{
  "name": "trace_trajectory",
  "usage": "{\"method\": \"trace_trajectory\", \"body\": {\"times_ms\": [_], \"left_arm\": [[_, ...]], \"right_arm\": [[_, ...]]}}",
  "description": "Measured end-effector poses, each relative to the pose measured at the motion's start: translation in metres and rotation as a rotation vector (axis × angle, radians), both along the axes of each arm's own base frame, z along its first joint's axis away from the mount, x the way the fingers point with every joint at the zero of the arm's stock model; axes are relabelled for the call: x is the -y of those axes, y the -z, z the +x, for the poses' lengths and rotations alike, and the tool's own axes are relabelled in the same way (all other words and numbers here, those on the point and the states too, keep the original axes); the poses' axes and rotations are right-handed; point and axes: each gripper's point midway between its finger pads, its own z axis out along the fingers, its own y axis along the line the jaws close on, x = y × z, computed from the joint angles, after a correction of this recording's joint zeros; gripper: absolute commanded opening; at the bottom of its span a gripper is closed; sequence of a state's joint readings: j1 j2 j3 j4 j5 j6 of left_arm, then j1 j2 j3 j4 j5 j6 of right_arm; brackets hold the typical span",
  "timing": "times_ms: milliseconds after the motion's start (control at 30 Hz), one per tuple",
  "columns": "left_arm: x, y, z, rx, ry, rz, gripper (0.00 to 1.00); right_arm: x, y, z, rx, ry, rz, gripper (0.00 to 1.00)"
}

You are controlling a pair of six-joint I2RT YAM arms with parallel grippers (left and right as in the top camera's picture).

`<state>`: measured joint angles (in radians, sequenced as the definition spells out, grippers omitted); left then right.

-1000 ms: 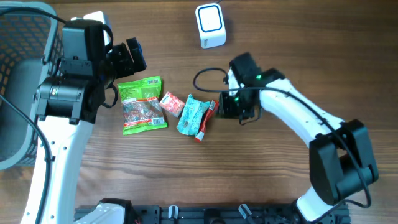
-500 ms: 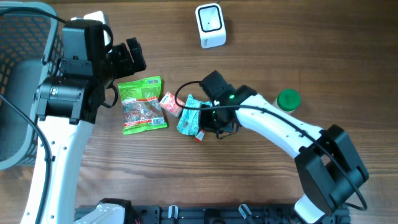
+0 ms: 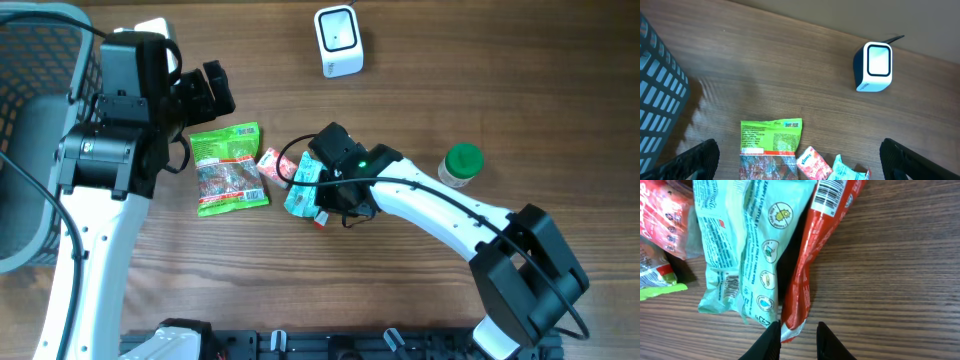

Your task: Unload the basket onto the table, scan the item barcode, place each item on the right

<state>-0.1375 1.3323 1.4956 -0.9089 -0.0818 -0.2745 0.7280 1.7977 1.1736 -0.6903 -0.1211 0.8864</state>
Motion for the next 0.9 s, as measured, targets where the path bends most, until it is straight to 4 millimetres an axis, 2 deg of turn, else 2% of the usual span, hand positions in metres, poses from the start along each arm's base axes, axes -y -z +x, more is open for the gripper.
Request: {"method": "trace_trajectory", "body": {"times_ms": [100,233,500,533,600,767,833,900], "left_arm": [[0.0,0.0,0.0,0.0,0.0,0.0,1.0],[0.0,0.0,0.0,0.0,0.0,0.0,1.0],[0.0,0.0,0.0,0.0,0.0,0.0,1.0],[0.0,0.0,0.0,0.0,0.0,0.0,1.0],[0.0,0.0,0.0,0.0,0.0,0.0,1.0],[0.0,0.0,0.0,0.0,0.0,0.0,1.0],[0.0,0.0,0.0,0.0,0.0,0.0,1.0],[0.0,0.0,0.0,0.0,0.0,0.0,1.0]], "right_arm": [[-0.001,0.002,0.005,0.017,0.012,-0.003,0.2],[0.0,0.013,0.008,0.013,0.021,-0.019,0.2],[-0.001,0.015,0.01,0.025,0.024,-0.019,0.19],[-0.003,0.016,0.013,0.039,0.024,-0.006,0.17],[-0.003,0.021,0.013,0.049,0.026,0.002,0.04],[0.001,0.027,0.01,0.059,-0.01,-0.012,0.04],[0.008,0.029,0.008,0.061,-0.089,-0.048,0.04],[0.038,0.03,-0.001,0.015,-0.14,-0.154,0.04]]}}
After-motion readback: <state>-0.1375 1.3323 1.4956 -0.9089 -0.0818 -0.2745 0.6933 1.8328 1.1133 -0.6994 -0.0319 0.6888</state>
